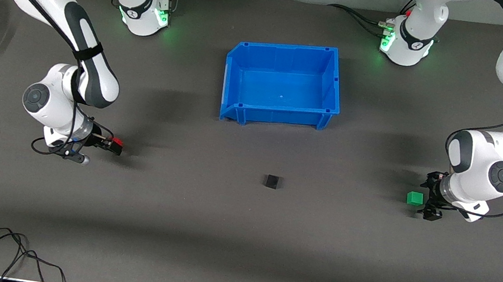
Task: Attach green and red cubes to black cube
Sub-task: 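Close the right gripper on the red cube while the left gripper grasps green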
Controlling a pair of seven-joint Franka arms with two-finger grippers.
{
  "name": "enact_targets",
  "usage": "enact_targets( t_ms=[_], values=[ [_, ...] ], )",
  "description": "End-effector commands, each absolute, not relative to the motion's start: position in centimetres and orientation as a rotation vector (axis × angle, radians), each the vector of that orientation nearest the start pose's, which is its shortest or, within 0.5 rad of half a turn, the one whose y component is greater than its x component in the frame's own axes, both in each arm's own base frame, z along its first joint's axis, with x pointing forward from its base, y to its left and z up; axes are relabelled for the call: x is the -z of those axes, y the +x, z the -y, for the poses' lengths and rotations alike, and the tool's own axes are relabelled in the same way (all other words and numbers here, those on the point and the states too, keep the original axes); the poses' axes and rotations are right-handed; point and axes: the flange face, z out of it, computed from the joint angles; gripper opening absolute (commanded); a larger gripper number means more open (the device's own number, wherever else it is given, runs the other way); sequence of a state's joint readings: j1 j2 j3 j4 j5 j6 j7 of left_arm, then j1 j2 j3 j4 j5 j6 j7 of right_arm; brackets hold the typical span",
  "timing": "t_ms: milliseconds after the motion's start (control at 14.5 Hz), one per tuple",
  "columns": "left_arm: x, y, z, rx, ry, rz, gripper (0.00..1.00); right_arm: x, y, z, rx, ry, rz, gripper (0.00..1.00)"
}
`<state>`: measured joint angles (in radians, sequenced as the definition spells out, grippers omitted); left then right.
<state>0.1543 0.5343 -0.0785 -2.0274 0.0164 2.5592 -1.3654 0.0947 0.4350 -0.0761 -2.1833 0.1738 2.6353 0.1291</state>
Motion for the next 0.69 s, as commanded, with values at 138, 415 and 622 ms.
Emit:
enact_targets(
  t_ms=[138, 415, 622],
  values=[
    [-17.98, 60.03, -4.38, -0.026, -2.367, 2.118, 0.82, -16.53, 56.45, -0.96, 0.037, -3.058, -0.428, 1.00],
    [-17.59, 59.84, -4.43, -0.030, -2.376, 2.094, 0.73, -16.48, 56.17, -0.95, 0.025, -3.057, -0.433, 1.00],
    [-17.60, 59.86, -4.15, -0.030, -2.376, 2.094, 0.73, -16.59, 56.15, -1.05, 0.019, -3.056, -0.428, 0.99]
  ],
)
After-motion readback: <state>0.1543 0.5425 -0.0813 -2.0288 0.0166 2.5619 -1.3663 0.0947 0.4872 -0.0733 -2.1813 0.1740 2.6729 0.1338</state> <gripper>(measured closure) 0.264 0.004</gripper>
